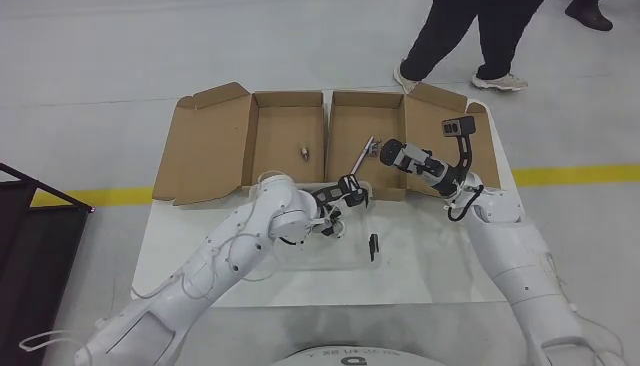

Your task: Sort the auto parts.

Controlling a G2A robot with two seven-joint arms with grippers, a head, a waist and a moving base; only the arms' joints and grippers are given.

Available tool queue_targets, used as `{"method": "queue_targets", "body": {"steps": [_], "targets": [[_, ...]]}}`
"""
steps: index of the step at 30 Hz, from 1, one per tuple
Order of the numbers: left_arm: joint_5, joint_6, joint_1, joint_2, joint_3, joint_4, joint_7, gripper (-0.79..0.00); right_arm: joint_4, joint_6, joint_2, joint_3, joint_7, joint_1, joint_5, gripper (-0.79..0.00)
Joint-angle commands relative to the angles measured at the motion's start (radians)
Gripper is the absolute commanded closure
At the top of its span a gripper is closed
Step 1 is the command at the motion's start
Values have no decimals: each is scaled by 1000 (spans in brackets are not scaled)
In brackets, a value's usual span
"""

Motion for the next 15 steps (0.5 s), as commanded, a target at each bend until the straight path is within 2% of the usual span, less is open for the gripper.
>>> {"method": "queue_targets", "body": {"steps": [1,6,15], "targets": [[-35,-11,9,5,-18,-20,2,0,0,0,0,0,0,0,0,-785],[-142,-39,47,31,-104,-88,-9,0,0,0,0,0,0,0,0,-785],[-292,-92,164,95,-341,-204,20,0,0,0,0,0,0,0,0,-785]]}}
